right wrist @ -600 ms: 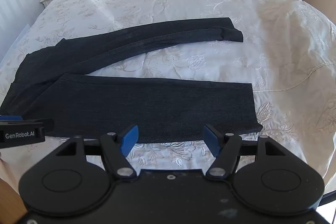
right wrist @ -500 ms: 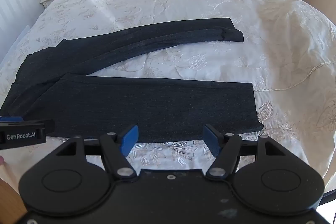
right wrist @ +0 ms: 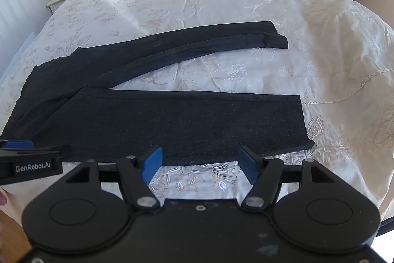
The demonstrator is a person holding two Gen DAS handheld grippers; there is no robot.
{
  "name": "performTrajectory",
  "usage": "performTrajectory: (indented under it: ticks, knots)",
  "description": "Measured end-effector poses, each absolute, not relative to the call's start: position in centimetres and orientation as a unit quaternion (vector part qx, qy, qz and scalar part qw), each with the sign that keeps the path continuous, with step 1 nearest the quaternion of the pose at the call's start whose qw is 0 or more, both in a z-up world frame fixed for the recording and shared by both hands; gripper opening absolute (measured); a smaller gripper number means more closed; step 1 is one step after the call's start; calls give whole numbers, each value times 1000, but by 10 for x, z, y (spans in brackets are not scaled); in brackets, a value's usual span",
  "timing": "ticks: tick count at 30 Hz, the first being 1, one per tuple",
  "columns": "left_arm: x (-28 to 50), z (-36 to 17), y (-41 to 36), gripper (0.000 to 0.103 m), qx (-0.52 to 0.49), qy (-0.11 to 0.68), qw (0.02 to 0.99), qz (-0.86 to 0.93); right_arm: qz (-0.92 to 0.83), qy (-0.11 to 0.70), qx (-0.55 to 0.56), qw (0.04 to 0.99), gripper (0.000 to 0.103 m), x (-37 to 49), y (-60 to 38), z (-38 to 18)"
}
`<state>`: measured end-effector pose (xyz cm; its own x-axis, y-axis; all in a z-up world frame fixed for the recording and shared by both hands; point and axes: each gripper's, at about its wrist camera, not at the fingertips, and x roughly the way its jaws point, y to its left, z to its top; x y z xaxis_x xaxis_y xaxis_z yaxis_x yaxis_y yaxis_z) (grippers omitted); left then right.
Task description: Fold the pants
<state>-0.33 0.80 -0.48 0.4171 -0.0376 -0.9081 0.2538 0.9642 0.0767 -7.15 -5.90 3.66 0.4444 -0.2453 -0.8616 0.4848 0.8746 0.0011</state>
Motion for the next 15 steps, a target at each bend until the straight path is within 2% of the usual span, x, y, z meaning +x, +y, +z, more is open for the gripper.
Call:
performTrajectory:
  ticks: [15]
  knots:
    - [5, -4, 20, 71, 102, 538, 831, -95, -238, 469, 133, 840, 69, -71, -43, 33]
